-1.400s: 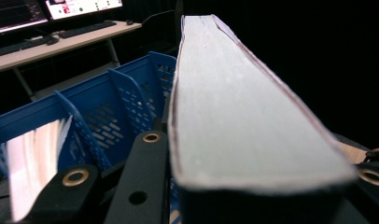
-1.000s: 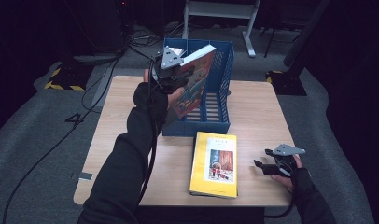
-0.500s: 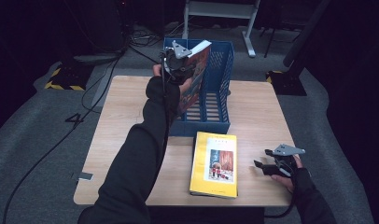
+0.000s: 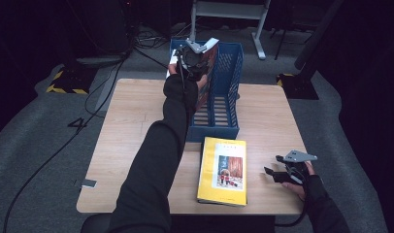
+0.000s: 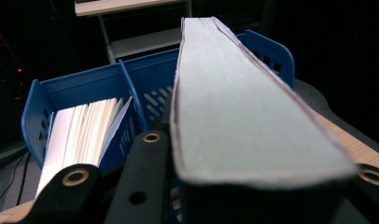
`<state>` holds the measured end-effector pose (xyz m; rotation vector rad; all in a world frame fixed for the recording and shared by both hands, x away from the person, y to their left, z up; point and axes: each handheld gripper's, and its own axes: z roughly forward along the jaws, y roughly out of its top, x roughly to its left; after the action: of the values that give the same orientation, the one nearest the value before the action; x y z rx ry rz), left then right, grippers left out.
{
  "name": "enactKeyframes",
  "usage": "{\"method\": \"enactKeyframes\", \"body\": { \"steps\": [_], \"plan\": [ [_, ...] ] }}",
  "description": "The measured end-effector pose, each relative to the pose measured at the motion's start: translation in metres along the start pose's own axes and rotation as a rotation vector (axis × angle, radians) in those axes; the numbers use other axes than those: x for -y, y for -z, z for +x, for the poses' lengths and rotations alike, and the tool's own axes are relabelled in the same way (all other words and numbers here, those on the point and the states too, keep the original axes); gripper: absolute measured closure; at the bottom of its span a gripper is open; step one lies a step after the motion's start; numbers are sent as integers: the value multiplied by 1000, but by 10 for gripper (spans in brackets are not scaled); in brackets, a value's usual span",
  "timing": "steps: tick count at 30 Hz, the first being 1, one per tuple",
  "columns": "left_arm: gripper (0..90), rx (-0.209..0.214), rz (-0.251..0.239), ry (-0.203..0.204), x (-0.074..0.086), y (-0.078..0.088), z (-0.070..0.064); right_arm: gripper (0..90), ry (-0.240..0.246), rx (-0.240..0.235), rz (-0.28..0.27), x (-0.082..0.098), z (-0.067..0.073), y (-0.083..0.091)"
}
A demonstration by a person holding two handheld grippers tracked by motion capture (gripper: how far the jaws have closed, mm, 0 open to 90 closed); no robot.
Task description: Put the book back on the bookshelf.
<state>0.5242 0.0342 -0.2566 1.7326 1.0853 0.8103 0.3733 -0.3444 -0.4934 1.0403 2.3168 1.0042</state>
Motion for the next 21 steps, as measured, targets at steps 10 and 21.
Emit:
{"method": "enactKeyframes", "body": {
  "steps": [10,21],
  "plan": [
    [734,-33,10,18,-4,-19,2,282,7,-1,12,0,1,-1],
    [734,-71,35,28,-3,-46,-10,284,12,-1,11,0,3,-1]
  ]
}}
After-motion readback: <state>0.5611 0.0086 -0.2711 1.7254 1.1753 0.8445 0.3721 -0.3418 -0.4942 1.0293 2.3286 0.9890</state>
